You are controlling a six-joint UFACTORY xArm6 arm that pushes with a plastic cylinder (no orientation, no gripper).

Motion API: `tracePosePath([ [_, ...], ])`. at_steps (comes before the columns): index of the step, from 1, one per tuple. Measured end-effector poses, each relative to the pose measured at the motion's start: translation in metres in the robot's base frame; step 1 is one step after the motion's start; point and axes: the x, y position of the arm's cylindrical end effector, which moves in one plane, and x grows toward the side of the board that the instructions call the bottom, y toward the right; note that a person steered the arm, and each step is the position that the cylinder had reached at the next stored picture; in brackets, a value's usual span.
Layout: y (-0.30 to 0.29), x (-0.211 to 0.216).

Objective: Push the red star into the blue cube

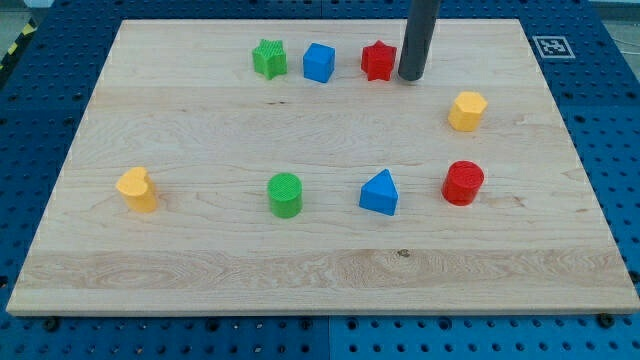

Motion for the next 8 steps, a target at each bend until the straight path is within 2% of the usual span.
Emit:
tracePosePath([
  [8,-0.012,-0.019],
])
